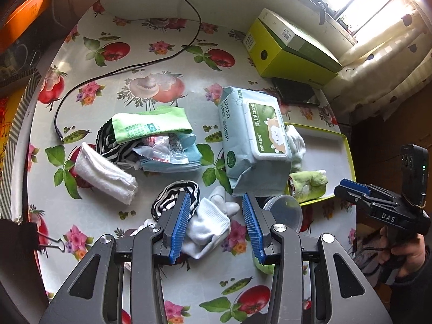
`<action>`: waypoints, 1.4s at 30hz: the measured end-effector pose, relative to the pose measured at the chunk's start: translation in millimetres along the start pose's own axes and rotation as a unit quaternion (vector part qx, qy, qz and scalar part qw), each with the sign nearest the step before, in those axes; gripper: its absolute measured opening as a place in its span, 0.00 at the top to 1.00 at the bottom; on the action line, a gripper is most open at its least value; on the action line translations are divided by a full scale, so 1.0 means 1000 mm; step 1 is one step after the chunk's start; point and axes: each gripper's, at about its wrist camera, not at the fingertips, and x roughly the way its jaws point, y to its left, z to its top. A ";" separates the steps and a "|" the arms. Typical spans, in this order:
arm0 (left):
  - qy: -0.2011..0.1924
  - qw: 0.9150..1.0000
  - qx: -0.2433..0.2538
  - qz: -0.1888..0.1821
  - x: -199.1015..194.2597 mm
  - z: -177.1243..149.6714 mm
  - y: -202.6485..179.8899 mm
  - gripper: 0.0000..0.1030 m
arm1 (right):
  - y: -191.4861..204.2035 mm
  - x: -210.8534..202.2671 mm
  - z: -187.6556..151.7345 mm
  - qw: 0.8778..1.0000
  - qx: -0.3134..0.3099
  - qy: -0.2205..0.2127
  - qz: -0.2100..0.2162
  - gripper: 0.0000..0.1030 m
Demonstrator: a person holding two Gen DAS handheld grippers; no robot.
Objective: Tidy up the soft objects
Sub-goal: 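Lower the green sock flat into the tray and open the right tool, then return to the pile and grasp the black-and-white striped sock with the left tool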
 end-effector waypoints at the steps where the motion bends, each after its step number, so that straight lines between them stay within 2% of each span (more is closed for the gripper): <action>1: 0.000 1.000 0.000 0.001 -0.001 -0.002 0.002 0.59 | 0.008 -0.002 0.000 1.000 -0.008 -0.002 0.000 0.55; 6: -0.007 1.000 0.006 0.021 -0.005 -0.012 0.008 0.60 | 0.039 -0.009 -0.003 0.999 -0.039 -0.006 0.008 0.55; 16: -0.018 0.999 -0.009 0.024 -0.013 -0.020 0.024 0.60 | 0.093 -0.009 -0.003 0.996 -0.087 0.001 0.027 0.55; 26: -0.018 0.999 -0.021 0.030 -0.010 -0.026 0.041 0.60 | 0.126 -0.003 0.000 0.992 -0.118 0.013 0.037 0.55; 35: -0.007 0.999 -0.038 0.023 0.003 -0.031 0.063 0.60 | 0.146 0.011 0.004 0.989 -0.140 0.029 0.039 0.54; 42: 0.025 0.999 -0.047 0.005 0.027 -0.038 0.074 0.60 | 0.154 0.024 0.002 0.987 -0.150 0.048 0.042 0.54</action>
